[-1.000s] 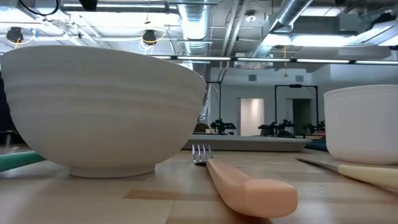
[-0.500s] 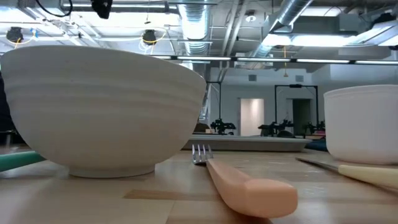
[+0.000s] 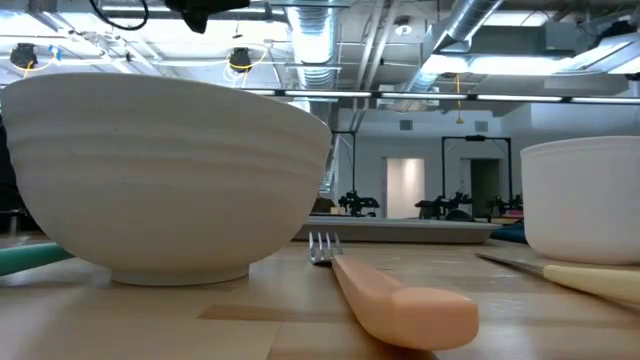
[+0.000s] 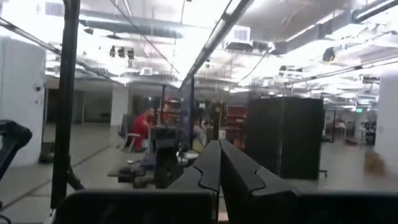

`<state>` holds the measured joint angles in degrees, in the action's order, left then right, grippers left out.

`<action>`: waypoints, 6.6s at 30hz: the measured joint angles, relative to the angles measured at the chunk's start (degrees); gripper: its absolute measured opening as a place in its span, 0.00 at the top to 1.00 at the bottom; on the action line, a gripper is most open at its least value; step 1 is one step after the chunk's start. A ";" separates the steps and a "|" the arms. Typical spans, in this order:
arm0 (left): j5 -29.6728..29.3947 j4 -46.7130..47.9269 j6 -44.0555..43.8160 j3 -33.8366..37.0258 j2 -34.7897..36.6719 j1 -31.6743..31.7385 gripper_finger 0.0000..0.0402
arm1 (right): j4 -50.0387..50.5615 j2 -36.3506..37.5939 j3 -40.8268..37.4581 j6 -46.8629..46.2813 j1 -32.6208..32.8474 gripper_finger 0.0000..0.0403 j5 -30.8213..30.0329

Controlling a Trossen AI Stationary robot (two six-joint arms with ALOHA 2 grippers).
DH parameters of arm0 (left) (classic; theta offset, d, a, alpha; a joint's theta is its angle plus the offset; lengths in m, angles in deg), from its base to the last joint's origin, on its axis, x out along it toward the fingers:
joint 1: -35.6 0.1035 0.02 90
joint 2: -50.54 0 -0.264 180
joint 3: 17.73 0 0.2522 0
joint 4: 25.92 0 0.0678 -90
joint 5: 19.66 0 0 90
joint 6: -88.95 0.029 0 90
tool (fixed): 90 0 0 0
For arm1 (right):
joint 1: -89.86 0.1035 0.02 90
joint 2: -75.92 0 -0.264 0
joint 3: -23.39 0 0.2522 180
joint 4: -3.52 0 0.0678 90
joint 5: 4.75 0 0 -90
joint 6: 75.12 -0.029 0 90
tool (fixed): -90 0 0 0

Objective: Set up tray
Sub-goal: Put the white mug on the gray serving tray

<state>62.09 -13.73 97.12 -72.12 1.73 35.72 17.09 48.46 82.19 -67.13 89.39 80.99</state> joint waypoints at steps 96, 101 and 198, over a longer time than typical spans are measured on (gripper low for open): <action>5.24 -2.99 -4.48 0.01 -1.28 -0.13 1.00 | 75.31 -43.02 13.59 -28.06 24.90 0.58 -4.30; 10.64 -1.58 -4.13 -0.18 -4.61 -0.17 1.00 | 71.22 -40.22 8.08 -32.27 28.16 0.58 -4.51; 10.44 -0.48 -4.73 -1.90 -6.59 -0.13 1.00 | 56.05 -52.48 -2.19 -33.55 27.40 0.47 -4.52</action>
<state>72.54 -14.21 92.39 -74.01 -4.86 35.59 73.13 -4.02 80.00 -100.67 116.78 76.47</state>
